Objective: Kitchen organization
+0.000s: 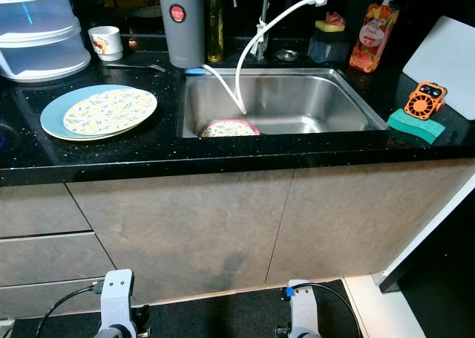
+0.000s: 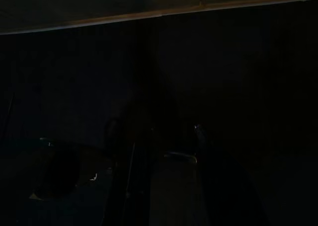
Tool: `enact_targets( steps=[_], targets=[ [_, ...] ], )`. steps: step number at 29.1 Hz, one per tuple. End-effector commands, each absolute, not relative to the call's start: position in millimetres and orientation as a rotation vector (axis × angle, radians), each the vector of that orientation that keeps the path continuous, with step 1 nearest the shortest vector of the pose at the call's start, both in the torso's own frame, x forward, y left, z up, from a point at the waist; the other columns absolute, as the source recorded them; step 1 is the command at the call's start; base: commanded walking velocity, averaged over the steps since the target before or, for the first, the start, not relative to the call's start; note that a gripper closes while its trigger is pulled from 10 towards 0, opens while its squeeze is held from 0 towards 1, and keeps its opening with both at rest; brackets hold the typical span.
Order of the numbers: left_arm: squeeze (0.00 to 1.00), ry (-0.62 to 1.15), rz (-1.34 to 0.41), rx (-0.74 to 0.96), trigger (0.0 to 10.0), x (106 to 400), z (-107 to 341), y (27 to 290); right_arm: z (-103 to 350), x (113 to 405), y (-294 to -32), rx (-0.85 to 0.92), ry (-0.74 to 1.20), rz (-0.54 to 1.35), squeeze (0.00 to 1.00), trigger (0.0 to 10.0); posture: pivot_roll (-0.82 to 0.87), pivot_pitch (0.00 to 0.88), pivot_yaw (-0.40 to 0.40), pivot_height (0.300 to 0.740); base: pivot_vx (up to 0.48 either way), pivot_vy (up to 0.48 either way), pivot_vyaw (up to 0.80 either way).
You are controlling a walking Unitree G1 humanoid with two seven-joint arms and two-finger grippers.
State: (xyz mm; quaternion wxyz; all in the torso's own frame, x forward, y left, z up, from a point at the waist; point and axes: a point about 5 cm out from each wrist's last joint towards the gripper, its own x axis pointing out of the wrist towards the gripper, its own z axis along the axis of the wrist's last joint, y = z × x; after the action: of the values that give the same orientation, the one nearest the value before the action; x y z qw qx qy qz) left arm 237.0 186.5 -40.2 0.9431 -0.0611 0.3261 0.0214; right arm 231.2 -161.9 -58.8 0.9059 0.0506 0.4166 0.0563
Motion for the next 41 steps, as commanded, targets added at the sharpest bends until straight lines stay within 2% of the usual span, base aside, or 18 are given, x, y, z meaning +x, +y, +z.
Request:
enact_targets(
  steps=[1,3,10,18,30,32,41],
  targets=[
    [0.00,0.669,0.031,-0.117,10.0,235.3,-41.0,186.2,-61.8,226.9,-161.6,0.109,0.880,0.111,0.00,10.0,0.05,0.067,-0.017,0.740,0.000,0.480,0.00],
    [0.00,0.667,0.026,-0.106,10.0,236.1,-40.3,186.4,-61.7,227.2,-161.0,0.110,0.879,0.111,0.00,10.0,0.05,0.067,-0.016,0.740,0.000,0.480,0.00],
    [0.00,0.639,0.029,-0.039,10.0,243.0,-33.9,190.1,-62.2,226.7,-158.5,0.123,0.877,0.105,0.00,10.0,0.06,0.067,-0.004,0.740,0.000,0.000,0.00],
    [0.00,0.607,0.048,-0.038,10.0,242.6,-31.1,191.7,-61.8,226.8,-159.3,0.137,0.864,0.098,0.00,10.0,0.06,0.061,0.002,0.740,0.000,0.000,0.00],
    [0.00,0.604,0.140,-0.026,10.0,222.9,-36.4,208.8,-60.0,227.0,-168.2,0.102,0.844,0.134,0.00,10.0,0.06,0.060,-0.030,0.740,0.000,0.000,0.00],
    [0.00,0.566,0.184,-0.030,10.0,219.8,-32.5,218.8,-58.8,228.5,-164.6,0.087,0.835,0.166,0.00,10.0,0.04,0.069,-0.046,0.740,0.000,0.000,0.00],
    [0.00,0.523,0.192,-0.005,10.0,225.9,-21.8,228.3,-56.9,232.6,-154.0,0.088,0.827,0.198,0.00,10.0,0.06,0.053,-0.052,0.740,0.000,0.000,0.00]
  ],
)
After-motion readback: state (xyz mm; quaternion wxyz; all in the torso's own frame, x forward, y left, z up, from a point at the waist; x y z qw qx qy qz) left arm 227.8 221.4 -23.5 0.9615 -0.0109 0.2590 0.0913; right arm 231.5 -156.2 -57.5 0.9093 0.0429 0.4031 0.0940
